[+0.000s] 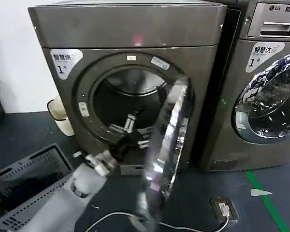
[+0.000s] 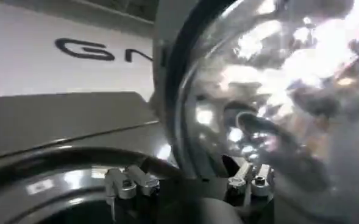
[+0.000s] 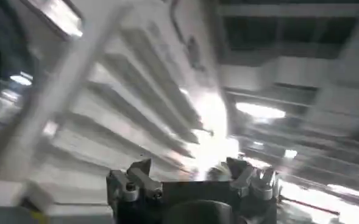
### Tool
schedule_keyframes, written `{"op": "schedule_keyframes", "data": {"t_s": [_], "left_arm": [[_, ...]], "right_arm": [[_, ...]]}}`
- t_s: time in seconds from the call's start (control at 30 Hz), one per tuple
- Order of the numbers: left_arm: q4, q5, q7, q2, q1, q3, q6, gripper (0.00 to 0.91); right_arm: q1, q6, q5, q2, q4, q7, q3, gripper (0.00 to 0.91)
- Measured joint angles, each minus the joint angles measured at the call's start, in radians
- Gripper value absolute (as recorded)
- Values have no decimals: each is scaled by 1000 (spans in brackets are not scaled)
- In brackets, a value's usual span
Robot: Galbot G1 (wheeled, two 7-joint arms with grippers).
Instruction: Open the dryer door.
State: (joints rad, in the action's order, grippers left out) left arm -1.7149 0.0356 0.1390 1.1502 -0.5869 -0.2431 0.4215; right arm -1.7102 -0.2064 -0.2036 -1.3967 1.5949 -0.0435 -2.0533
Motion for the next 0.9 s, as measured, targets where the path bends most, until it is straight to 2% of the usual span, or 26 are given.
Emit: {"op": "schedule_keyframes", "data": {"t_s": [0.17, 0.33, 0.5, 0.73, 0.9], "left_arm": [[51, 24, -1, 67, 58, -88, -9, 907], [120, 20, -2, 133, 112, -163, -11, 907], [184, 5, 0, 204, 159, -220, -12, 907], [276, -6, 1, 292, 227, -266, -7, 907], [298, -6, 3, 319, 239, -274, -8, 907]], "right_arm": [[-28, -31, 28, 44, -87, -2, -78, 907], [-45, 0, 52, 75, -186, -30, -145, 907], [-66, 60, 66, 95, -234, -75, -200, 907], [-87, 21, 64, 98, -276, -78, -236, 907], [-91, 1, 63, 100, -297, -72, -242, 907]]}}
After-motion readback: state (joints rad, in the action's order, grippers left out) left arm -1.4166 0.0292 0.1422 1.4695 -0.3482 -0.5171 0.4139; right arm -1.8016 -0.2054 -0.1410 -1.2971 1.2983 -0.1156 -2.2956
